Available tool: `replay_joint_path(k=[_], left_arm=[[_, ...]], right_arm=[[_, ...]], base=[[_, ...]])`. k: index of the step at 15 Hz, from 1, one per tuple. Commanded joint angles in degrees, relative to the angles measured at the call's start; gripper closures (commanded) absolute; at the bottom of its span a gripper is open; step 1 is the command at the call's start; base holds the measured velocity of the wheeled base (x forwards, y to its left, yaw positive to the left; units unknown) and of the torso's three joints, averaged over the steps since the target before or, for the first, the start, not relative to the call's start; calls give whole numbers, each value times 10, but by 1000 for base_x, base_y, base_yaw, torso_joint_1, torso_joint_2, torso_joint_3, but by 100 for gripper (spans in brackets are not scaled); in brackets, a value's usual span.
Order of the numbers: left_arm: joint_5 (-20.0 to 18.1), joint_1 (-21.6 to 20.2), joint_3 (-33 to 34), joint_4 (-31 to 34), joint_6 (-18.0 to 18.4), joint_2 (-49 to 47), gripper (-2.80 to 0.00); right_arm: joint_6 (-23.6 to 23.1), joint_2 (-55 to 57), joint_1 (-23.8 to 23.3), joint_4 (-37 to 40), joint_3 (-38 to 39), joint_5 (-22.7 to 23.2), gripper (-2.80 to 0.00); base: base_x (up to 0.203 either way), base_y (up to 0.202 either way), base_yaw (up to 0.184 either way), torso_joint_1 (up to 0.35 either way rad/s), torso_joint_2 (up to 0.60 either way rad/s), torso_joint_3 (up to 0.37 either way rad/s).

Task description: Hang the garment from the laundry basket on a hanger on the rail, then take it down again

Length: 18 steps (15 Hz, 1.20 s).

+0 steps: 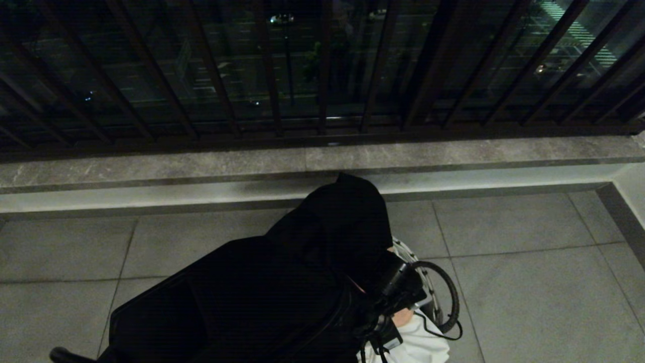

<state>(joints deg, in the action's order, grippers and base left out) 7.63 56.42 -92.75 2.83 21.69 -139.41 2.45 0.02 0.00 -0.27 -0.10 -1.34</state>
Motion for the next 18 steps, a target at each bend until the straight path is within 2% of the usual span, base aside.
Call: replay_joint_path(k=[1, 9, 12, 14, 16, 18], left_arm=[[0, 0, -1, 0, 1, 0, 0], [-5, 1, 28, 0, -11, 47, 0], [-10, 7, 28, 0, -72, 77, 0], [-34, 9, 29, 0, -108, 102, 0], [-43, 11, 35, 0, -140, 123, 0], [-72, 12, 51, 0, -178, 145, 0]], right_arm=[[-1, 0, 0, 0, 0, 0, 0], [0, 0, 0, -1, 0, 0, 0], [0, 0, 0, 0, 0, 0, 0], [0, 0, 0, -1, 0, 0, 0], [0, 0, 0, 0, 0, 0, 0], [0, 0, 0, 0, 0, 0, 0]], base=[[0, 0, 0, 0, 0, 0], [0, 0, 0, 0, 0, 0], [0, 0, 0, 0, 0, 0], [0, 0, 0, 0, 0, 0], [0, 0, 0, 0, 0, 0], [0, 0, 0, 0, 0, 0]])
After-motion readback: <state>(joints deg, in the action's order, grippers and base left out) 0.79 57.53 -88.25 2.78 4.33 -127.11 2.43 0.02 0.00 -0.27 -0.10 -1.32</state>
